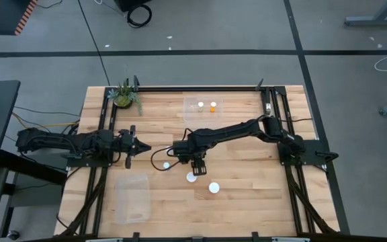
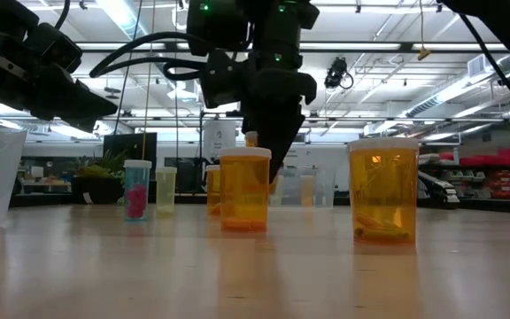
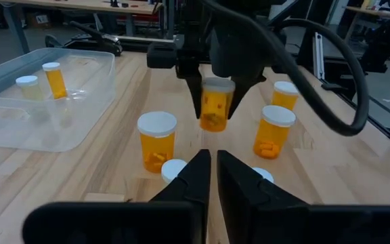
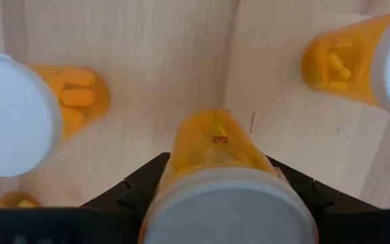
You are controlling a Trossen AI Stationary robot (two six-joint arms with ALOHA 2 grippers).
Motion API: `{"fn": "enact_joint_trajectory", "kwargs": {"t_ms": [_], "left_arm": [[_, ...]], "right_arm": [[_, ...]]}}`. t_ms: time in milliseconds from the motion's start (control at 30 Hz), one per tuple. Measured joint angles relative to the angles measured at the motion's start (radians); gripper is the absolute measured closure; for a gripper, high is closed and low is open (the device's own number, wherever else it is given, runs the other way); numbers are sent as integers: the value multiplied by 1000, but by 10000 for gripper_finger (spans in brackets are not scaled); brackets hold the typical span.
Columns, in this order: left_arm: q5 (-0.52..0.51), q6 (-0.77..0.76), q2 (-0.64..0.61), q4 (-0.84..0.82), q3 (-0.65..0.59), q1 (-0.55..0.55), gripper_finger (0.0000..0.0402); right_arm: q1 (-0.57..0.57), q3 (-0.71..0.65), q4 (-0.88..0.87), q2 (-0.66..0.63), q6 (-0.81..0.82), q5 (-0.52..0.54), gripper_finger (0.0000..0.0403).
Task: Pick and place medicine bottles into bin by pill shape (circle, oval)
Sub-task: Move the orange capsule bottle to the center of the table, then put the yellow tablet bottle into the top transparent bin
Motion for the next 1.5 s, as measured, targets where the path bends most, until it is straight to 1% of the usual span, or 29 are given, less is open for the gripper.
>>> {"fn": "enact_joint_trajectory", "kwargs": {"t_ms": [167,333,467,633,767,900,1067,1233,1367,1500], "left_arm": [[0,0,0,0,0,0,373],[0,0,0,0,0,0,366],[0,0,0,0,0,0,363],[0,0,0,0,0,0,369],[0,0,0,0,0,0,374],[0,0,0,0,0,0,370],[0,0,0,0,0,0,363],[0,0,0,0,0,0,367],[0,0,0,0,0,0,372],[0,0,0,0,0,0,373]], "right_arm": [[1,1,-2,-3,2,-1,165],[-2,-3,5,-2,3,0,146],[-1,-4,5,-7,3,-1,142],[-3,-2,1,-15,2,3,141],[-10,28,5,-15,3,5,141],[-10,71,11,-16,10,8,141],[-9,175,6,-17,22,9,141],[-2,267,-8,-17,45,8,141],[4,290,-18,-17,46,8,141],[11,299,-84,-17,44,8,141]]}}
